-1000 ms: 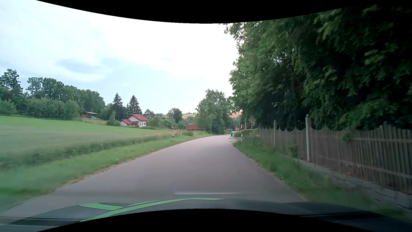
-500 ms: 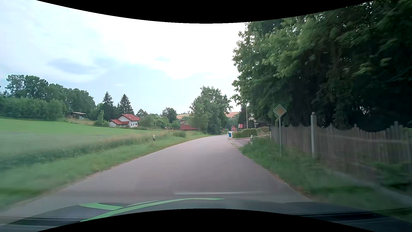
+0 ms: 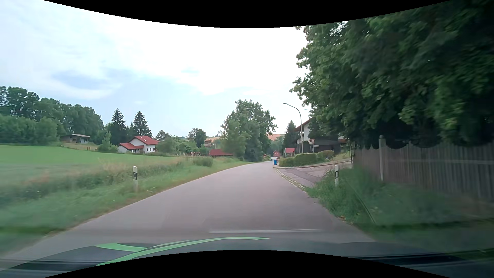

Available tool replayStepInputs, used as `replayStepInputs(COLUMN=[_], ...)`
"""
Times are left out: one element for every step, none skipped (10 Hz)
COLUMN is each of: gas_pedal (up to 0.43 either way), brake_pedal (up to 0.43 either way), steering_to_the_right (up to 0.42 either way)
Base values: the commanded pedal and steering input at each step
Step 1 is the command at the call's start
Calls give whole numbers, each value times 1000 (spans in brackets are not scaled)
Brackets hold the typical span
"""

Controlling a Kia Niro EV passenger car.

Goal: Follow the waypoints while adhering to traffic rules and regulations

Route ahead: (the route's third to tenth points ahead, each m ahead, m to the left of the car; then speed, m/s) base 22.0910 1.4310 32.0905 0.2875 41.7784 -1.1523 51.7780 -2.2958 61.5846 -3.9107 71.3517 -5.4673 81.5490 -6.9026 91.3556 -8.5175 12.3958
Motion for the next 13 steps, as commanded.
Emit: replayStepInputs(gas_pedal=[0, 0, 0, 0, 0, 0, 0, 0, 0, 0, 0, 0, 0], brake_pedal=[183, 183, 183, 183, 183, 183, 183, 183, 183, 183, 183, 183, 183], steering_to_the_right=[12, 13, 14, 14, 15, 15, 18, 18, 18, 18, 18, 18, 17])
